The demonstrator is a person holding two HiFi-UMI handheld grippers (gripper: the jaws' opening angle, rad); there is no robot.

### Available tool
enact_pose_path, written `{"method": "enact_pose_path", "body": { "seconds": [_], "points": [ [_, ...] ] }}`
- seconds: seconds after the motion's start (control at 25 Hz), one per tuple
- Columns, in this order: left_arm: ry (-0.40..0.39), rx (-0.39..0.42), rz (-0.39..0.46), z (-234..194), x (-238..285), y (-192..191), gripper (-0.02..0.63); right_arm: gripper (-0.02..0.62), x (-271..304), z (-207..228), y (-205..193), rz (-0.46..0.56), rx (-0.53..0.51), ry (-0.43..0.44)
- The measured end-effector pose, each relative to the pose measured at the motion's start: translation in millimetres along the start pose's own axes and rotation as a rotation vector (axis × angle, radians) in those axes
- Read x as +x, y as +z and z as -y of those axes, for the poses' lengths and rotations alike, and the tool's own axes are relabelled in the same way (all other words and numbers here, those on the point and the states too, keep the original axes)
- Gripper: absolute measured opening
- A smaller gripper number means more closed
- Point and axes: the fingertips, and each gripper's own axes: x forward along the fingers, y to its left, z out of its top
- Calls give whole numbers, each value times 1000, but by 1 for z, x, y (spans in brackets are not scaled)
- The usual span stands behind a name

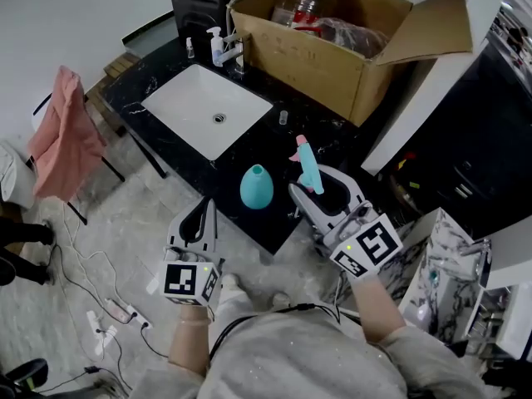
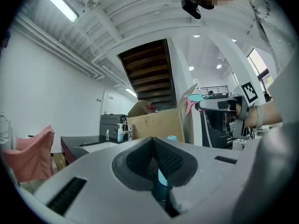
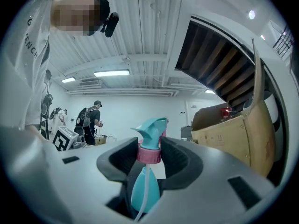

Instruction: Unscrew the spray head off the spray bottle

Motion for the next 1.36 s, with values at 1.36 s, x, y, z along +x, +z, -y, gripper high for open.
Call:
{"method": "enact_pose_path", "body": {
  "seconds": [1.36],
  "points": [
    [141,-100,18,-9,-39,8,6,160,-22,-15,-5,13,14,60]
  ]
}}
